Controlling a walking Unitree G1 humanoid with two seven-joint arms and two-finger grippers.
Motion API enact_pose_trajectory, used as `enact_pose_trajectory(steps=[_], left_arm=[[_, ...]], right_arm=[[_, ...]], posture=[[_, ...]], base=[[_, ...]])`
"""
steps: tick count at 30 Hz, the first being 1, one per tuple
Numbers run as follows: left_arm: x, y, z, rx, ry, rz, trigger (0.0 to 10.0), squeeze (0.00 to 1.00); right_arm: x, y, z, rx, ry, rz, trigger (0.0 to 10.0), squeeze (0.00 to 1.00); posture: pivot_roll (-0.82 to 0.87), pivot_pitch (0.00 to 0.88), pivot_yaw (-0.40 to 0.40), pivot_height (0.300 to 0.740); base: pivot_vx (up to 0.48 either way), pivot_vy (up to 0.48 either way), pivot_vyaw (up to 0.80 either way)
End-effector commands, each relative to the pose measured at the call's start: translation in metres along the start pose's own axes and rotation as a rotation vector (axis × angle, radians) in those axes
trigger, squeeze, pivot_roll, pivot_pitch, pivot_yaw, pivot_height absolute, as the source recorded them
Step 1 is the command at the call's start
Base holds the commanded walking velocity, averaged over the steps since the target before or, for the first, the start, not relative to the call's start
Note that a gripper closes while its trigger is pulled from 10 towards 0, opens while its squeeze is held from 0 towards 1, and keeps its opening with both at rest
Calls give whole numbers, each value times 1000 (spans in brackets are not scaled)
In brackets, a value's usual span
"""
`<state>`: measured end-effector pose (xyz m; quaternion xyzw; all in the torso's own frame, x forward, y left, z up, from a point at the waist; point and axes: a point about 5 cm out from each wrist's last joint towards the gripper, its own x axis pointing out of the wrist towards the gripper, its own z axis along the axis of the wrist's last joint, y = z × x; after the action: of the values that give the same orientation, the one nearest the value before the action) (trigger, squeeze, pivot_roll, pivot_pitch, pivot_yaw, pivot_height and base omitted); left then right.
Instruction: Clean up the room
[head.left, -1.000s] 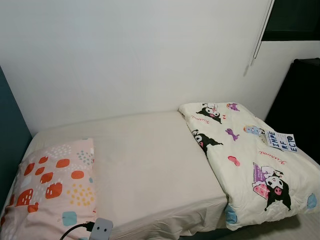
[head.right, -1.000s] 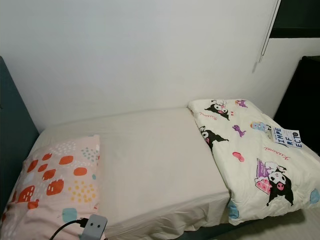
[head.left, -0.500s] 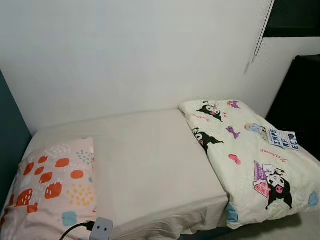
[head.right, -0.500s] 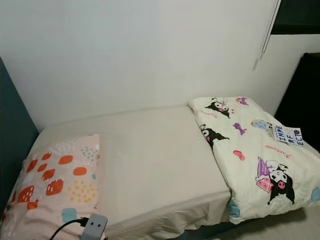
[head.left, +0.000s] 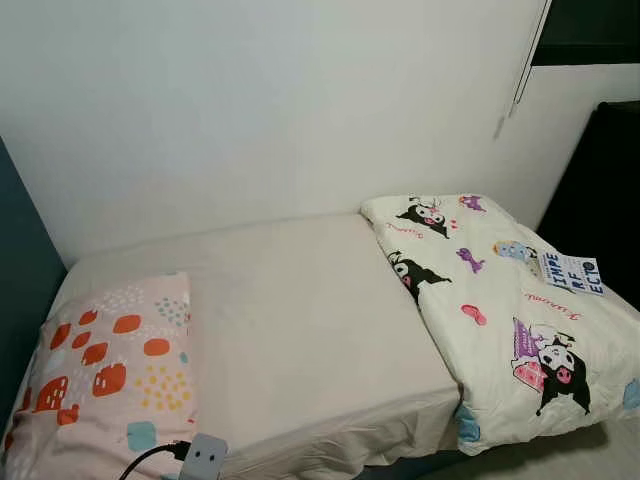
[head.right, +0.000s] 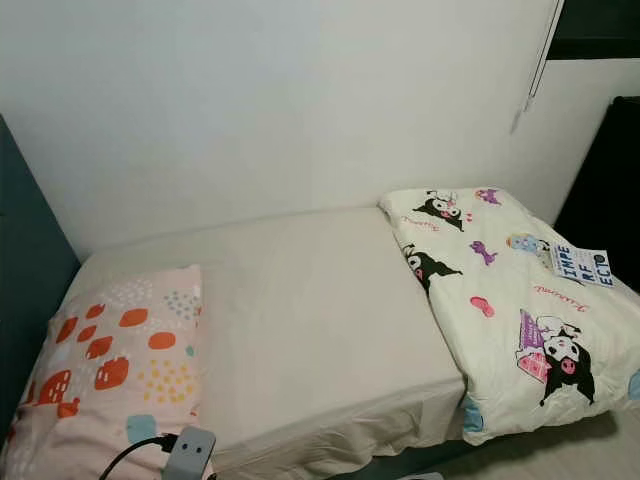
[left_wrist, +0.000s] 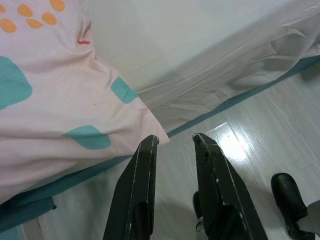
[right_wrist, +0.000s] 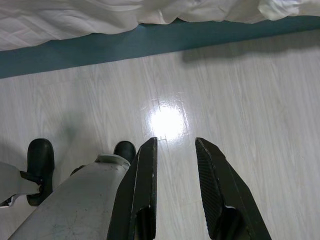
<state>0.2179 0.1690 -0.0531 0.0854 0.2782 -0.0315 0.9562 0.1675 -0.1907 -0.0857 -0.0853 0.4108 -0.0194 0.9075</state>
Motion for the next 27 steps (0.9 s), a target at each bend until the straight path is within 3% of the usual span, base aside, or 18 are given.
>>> enact_pose_trajectory(steps=[1, 6, 9, 13, 14, 15, 17, 22, 24, 27], left_arm=[[-1, -2, -2, -4, 12, -3, 10000, 0], [-2, -2, -4, -7, 17, -2, 10000, 0], [1, 0, 2, -23, 6, 8, 10000, 0], [13, 5, 26, -31, -45, 17, 10000, 0], [20, 7, 41, -33, -74, 24, 10000, 0], [20, 7, 41, -33, -74, 24, 10000, 0], [24, 9, 53, -39, -101, 26, 10000, 0], [19, 6, 40, -37, -82, 16, 10000, 0], [13, 5, 26, -33, -53, 11, 10000, 0], [-6, 3, -11, -9, 32, -1, 10000, 0]], right_arm=[[-1, 2, -2, 12, 5, 6, 10000, 0], [0, 1, -2, 21, 5, 7, 10000, 0], [3, -2, 7, 83, -7, -14, 10000, 0], [12, -10, 41, 98, -93, -21, 10000, 0], [16, -17, 64, 105, -149, -32, 10000, 0], [16, -17, 64, 105, -149, -32, 10000, 0], [19, -22, 85, 114, -198, -43, 10000, 0], [17, -18, 73, 96, -173, -28, 10000, 0], [15, -13, 57, 79, -136, -17, 10000, 0], [6, -4, 21, 68, -56, -1, 10000, 0]], posture=[[29, 76, -26, 740], [33, 74, -27, 740], [27, 66, -24, 740], [27, 59, -24, 740], [20, 53, -27, 740], [20, 53, -27, 740], [20, 56, -29, 740], [22, 58, -33, 740], [26, 61, -33, 740], [25, 65, -32, 740]], base=[[0, 0, 0], [0, 0, 0], [0, 0, 0], [0, 0, 0], [0, 0, 0], [0, 0, 0], [0, 0, 0], [0, 0, 0], [0, 0, 0], [0, 0, 0]])
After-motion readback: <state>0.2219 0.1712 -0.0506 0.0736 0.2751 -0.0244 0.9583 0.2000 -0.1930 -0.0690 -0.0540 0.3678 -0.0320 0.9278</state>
